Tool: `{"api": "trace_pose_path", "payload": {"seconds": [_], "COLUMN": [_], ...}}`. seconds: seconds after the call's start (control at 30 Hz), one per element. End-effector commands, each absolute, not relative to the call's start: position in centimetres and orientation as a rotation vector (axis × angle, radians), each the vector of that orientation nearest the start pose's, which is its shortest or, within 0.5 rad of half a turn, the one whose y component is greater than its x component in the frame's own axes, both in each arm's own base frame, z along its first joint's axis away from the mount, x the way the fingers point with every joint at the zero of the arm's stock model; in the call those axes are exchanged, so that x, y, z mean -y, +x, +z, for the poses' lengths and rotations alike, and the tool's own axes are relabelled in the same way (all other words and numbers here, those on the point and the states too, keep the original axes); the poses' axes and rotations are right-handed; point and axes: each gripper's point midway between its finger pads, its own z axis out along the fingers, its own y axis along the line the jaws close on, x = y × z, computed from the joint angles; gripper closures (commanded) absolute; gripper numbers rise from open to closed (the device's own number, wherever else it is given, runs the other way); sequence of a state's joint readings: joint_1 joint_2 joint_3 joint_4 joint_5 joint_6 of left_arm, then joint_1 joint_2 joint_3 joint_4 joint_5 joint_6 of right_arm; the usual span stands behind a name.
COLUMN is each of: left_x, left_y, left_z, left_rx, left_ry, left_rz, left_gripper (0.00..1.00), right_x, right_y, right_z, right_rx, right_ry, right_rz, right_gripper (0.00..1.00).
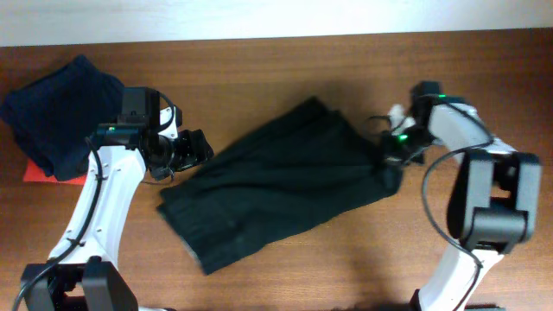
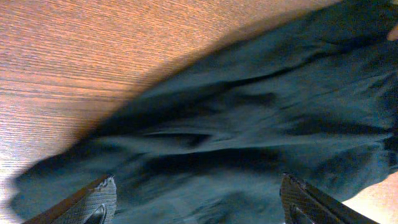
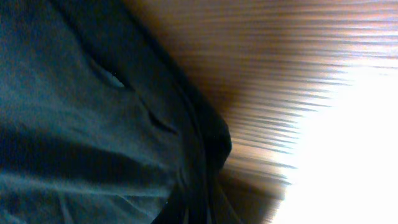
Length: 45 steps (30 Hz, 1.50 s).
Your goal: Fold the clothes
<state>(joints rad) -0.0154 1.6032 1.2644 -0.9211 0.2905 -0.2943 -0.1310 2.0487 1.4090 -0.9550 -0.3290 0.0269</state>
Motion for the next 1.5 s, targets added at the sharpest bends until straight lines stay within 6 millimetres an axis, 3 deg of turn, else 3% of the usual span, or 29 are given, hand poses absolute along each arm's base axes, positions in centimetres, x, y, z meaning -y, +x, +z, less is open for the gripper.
{"api": "trace_pose_path", "payload": {"seconds": [0.0,0.03,0.07,0.13,0.2,0.27,0.33,0.47,0.5,0.53,0.57,0.67,0.77,0.8,0.87,0.9,0.93,1.0,1.1,1.23,1.3,1.33,1.37,1.4,1.43,1.47], "left_x": [5.8,5.9,5.9,5.9,5.8,5.4,5.6,8.1,10.3,11.3,12.2,13.6,13.3,13.4,13.4,13.3,12.7,11.6,11.6,11.7,11.7,11.7,11.7,11.7,11.7,11.7], "left_y": [35.5,35.7,35.9,35.8,35.1,33.7,33.2,36.1,36.1,35.5,35.1,34.7,37.3,38.4,38.1,37.3,36.8,36.0,36.0,36.6,36.6,36.6,36.6,36.6,36.6,36.5], "left_z": [12.8,12.9,13.0,12.9,12.7,11.9,9.6,5.6,3.9,3.0,2.2,1.1,1.7,2.0,1.9,1.6,1.2,0.7,0.6,0.8,0.8,0.8,0.8,0.8,0.8,0.8], "left_rx": [-2.811,-2.801,-2.794,-2.796,-2.826,-2.89,-2.912,-2.87,-2.902,-2.937,-2.966,-2.992,-2.881,-2.831,-2.845,-2.883,-2.914,-2.96,-2.963,-2.936,-2.935,-2.935,-2.935,-2.936,-2.936,-2.938], "left_ry": [-0.301,-0.298,-0.295,-0.296,-0.306,-0.332,-0.337,-0.274,-0.217,-0.194,-0.164,-0.094,-0.081,-0.069,-0.07,-0.082,-0.099,-0.122,-0.123,-0.116,-0.116,-0.115,-0.115,-0.115,-0.116,-0.116], "left_rz": [-0.501,-0.502,-0.502,-0.502,-0.501,-0.459,-0.472,-0.641,-0.71,-0.729,-0.731,-0.686,-0.689,-0.692,-0.691,-0.687,-0.636,-0.541,-0.541,-0.546,-0.546,-0.546,-0.546,-0.546,-0.546,-0.546], "left_gripper": [0.17,0.17,0.17,0.16,0.16,0.16,0.16,0.16,0.16,0.16,0.15,0.2,0.59,0.64,0.75,0.75,0.75,0.75,0.74,0.65,0.64,0.64,0.64,0.64,0.65,0.73], "right_x": [7.5,8.8,9.2,9.9,10.3,9.9,9.6,8.7,8.7,8.9,9.0,9.0,9.0,9.2,10.4,10.2,7.8,6.7,5.6,5.0,5.1,5.1,5.0,4.6,2.9,2.7], "right_y": [37.3,35.1,31.6,28.2,27.1,26.1,25.2,23.4,23.5,23.9,24.2,24.4,24.5,25.0,28.3,31.7,35.8,36.8,38.1,39.1,39.4,39.4,39.4,39.3,39.3,39.9], "right_z": [6.3,6.6,6.2,5.9,5.7,6.0,6.5,5.3,4.8,4.8,4.7,4.7,4.6,4.7,6.6,8.3,9.6,8.6,5.2,3.6,3.6,3.6,3.6,3.8,5.6,9.4], "right_rx": [-2.94,-2.995,-3.12,-3.215,-3.224,-3.265,-3.296,-3.292,-3.278,-3.258,-3.247,-3.24,-3.236,-3.216,-3.108,-3.008,-2.918,-2.929,-2.953,-2.954,-2.943,-2.941,-2.942,-2.942,-2.92,-2.868], "right_ry": [0.602,0.68,0.757,0.919,1.028,1.046,1.059,1.084,1.078,1.071,1.069,1.067,1.065,1.058,1.019,0.943,0.615,0.509,0.467,0.434,0.43,0.428,0.429,0.422,0.299,0.269], "right_rz": [0.334,0.291,0.241,0.076,-0.009,-0.007,-0.004,-0.004,-0.005,-0.006,-0.006,-0.001,-0.002,-0.003,-0.006,0.101,0.355,0.38,0.403,0.401,0.397,0.397,0.402,0.436,0.598,0.659], "right_gripper": [0.96,0.96,0.96,0.96,0.96,0.86,0.85,0.85,0.84,0.82,0.75,0.74,0.69,0.55,0.35,0.21,0.2,0.21,0.22,0.57,0.79,0.82,0.96,0.96,0.96,0.96]}}
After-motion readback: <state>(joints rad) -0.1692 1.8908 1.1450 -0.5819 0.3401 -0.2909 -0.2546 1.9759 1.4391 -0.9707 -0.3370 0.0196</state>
